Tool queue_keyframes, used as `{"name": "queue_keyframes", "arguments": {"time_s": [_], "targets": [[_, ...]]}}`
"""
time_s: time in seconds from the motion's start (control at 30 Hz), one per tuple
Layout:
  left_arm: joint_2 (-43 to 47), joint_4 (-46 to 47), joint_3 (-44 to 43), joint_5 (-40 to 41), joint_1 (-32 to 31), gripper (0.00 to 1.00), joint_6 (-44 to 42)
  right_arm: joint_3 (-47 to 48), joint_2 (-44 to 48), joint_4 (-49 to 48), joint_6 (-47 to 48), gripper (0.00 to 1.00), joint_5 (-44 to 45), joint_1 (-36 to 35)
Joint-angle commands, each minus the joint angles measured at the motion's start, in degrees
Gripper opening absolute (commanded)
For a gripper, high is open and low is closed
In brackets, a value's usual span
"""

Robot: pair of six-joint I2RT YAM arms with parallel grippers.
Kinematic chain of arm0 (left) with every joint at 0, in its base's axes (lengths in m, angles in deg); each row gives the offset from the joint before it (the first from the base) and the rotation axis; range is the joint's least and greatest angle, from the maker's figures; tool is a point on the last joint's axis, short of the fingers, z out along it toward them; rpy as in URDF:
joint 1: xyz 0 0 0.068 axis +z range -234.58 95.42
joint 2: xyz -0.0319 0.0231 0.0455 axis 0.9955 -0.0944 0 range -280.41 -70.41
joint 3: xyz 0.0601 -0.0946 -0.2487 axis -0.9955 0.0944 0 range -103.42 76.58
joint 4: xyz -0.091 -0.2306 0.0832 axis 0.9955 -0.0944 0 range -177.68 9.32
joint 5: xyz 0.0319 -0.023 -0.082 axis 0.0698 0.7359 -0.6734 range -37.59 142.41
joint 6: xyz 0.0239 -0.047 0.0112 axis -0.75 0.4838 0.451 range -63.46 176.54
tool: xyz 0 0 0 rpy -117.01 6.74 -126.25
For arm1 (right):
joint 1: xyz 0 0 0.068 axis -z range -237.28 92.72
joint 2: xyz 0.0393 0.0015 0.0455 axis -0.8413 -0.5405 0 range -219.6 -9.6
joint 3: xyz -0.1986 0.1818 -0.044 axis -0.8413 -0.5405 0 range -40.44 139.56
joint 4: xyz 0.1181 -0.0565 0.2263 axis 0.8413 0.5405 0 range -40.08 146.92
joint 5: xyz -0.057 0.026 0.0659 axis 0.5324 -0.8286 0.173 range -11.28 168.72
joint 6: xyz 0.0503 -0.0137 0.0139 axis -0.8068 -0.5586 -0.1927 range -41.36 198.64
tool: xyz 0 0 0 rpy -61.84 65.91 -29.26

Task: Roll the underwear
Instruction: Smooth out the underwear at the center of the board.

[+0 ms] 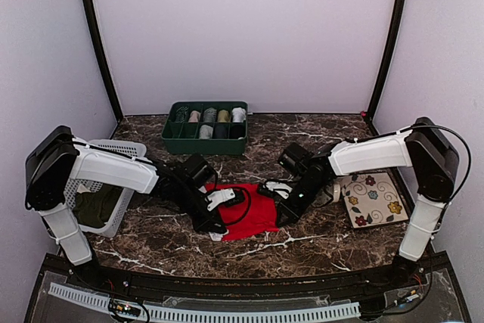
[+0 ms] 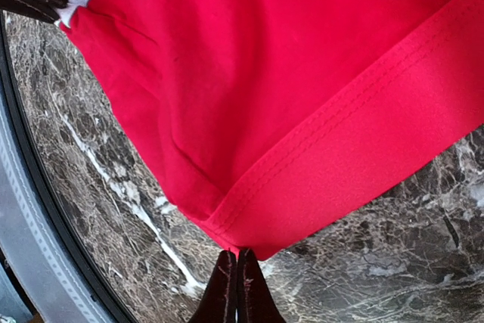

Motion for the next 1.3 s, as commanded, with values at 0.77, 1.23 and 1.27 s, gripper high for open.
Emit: {"name": "queue_keyframes", "arguments": {"time_s": [0.77,1.23,1.27], "targets": [[5.3,-5.2,4.1,0.9,-0.2,0.0,-4.6,2.4,4.5,1.9,-0.8,0.17,-1.6,-1.0],[1.8,-9.0,2.9,0.8,-0.2,0.0,-8.7,4.4,0.5,-0.4,-3.6,0.35,-3.2,-1.5],[1.7,-9.0,2.8,0.8,-0.2,0.0,-8.6,4.2,0.2,-0.2,-3.4,0.36,-3.0,-1.8]]}}
